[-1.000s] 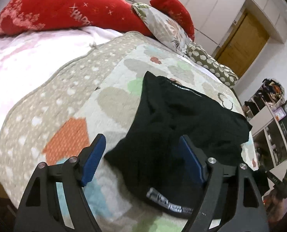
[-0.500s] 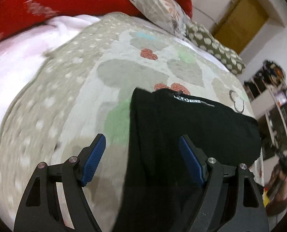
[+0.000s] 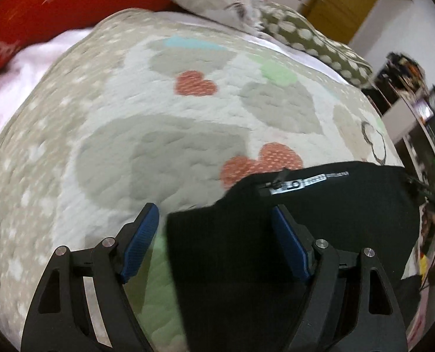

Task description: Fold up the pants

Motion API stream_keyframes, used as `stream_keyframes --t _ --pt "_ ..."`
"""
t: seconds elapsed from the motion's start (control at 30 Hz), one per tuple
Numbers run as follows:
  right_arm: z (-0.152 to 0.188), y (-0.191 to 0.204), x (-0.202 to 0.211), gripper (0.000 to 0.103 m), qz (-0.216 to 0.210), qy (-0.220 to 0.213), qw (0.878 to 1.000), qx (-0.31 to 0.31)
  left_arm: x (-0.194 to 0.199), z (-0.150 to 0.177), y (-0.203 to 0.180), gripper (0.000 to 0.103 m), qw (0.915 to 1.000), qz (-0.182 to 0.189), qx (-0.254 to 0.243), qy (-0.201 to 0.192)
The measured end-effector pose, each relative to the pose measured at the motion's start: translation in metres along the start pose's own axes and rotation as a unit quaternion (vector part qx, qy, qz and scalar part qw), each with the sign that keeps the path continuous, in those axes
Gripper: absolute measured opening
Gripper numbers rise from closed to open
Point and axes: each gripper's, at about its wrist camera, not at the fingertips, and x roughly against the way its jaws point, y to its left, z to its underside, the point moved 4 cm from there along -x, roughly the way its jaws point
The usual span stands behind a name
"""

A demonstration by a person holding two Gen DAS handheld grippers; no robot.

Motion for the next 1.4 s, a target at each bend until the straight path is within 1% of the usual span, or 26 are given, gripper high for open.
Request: stream_keyframes --t 0.03,0.07,0.1,0.13,0.17,0.23,0.3,0.33,0.43,0.5,0.57,0.6,0.7,0.8,0.87,0.93,0.97,1.0,1.07,1.1,1.13,1.17,1.2,1.3,1.37,1.4 --pt "0.000 0.004 0.001 0.029 0.000 -0.009 1.000 0.011 -0.003 -0.001 -0.004 0.060 1.0000 0.007 -0.005 0.003" --pt "0.000 0.007 0.002 0.014 -0.001 -0.011 1.000 0.017 -0.004 -0.002 -0.008 0.052 0.9999 0.000 -0.014 0.005" --pt "-0.001 0.008 0.006 0.013 0.000 -0.016 1.000 0.014 -0.004 -0.002 -0.011 0.045 0.9998 -0.004 -0.020 0.005" --pt "-0.002 0.009 0.012 0.012 -0.006 -0.024 1.000 0.011 -0.003 -0.003 -0.012 0.032 0.9998 -0.001 -0.021 0.002" --pt "-0.003 0.011 0.020 0.012 -0.013 -0.032 0.999 0.012 0.001 -0.003 -0.012 0.031 0.9998 0.004 -0.018 -0.001" --pt "-0.003 0.014 0.044 0.011 -0.013 -0.055 0.998 0.022 0.017 -0.001 -0.012 0.007 0.9995 0.023 -0.014 -0.015" --pt "0.000 0.017 0.077 0.011 -0.016 -0.081 0.996 0.031 0.037 0.002 -0.012 0.007 0.9989 0.032 -0.012 -0.033" --pt "0.004 0.018 0.097 0.010 -0.022 -0.098 0.994 0.035 0.050 0.005 -0.013 0.007 0.9980 0.044 -0.013 -0.043" --pt "0.020 0.025 0.147 0.010 -0.026 -0.134 0.989 0.050 0.074 0.018 -0.024 0.007 0.9966 0.055 -0.027 -0.055" --pt "0.043 0.032 0.185 0.010 -0.034 -0.158 0.985 0.063 0.089 0.031 -0.037 0.007 0.9950 0.064 -0.044 -0.063" --pt "0.065 0.039 0.211 0.010 -0.038 -0.170 0.982 0.078 0.110 0.048 -0.050 0.007 0.9918 0.079 -0.064 -0.077" --pt "0.084 0.043 0.227 0.010 -0.040 -0.176 0.980 0.087 0.119 0.058 -0.054 0.007 0.9904 0.085 -0.070 -0.084" --pt "0.136 0.042 0.256 0.010 -0.036 -0.174 0.980 0.091 0.142 0.088 -0.058 0.007 0.9881 0.094 -0.075 -0.096" --pt "0.190 0.024 0.265 0.010 -0.029 -0.155 0.986 0.060 0.157 0.117 -0.046 0.007 0.9891 0.088 -0.056 -0.105" --pt "0.219 0.007 0.257 0.010 -0.046 -0.130 0.990 0.017 0.160 0.135 -0.030 0.007 0.9894 0.100 -0.020 -0.104" --pt "0.243 0.000 0.239 0.010 -0.057 -0.097 0.994 -0.002 0.153 0.150 -0.014 0.007 0.9890 0.116 0.021 -0.089" --pt "0.255 0.002 0.226 0.010 -0.059 -0.071 0.996 0.003 0.146 0.159 -0.009 0.007 0.9902 0.112 0.034 -0.076" --pt "0.260 0.005 0.217 0.010 -0.057 -0.053 0.997 0.009 0.143 0.165 -0.008 0.008 0.9913 0.105 0.036 -0.071" --pt "0.266 0.007 0.207 0.013 -0.037 -0.038 0.998 0.016 0.139 0.173 -0.002 0.012 0.9919 0.097 0.054 -0.062" --pt "0.269 0.005 0.208 0.023 -0.034 -0.037 0.999 0.014 0.140 0.175 0.000 0.014 0.9907 0.104 0.067 -0.058" --pt "0.269 0.003 0.210 0.039 -0.030 -0.037 0.999 0.009 0.143 0.176 0.002 0.016 0.9897 0.108 0.074 -0.058" --pt "0.267 0.000 0.214 0.045 -0.026 -0.039 0.999 0.002 0.147 0.178 0.004 0.016 0.9895 0.106 0.076 -0.064" --pt "0.267 -0.003 0.222 0.049 -0.026 -0.048 0.999 -0.005 0.153 0.177 0.004 0.016 0.9900 0.097 0.073 -0.072" --pt "0.267 0.002 0.241 0.049 -0.027 -0.066 0.997 0.001 0.169 0.177 0.004 0.017 0.9910 0.076 0.062 -0.091" --pt "0.262 0.016 0.247 0.049 -0.026 -0.077 0.997 0.019 0.177 0.174 0.004 0.027 0.9900 0.073 0.062 -0.104" --pt "0.258 0.026 0.249 0.049 -0.033 -0.082 0.996 0.025 0.181 0.173 0.003 0.039 0.9890 0.076 0.062 -0.111"
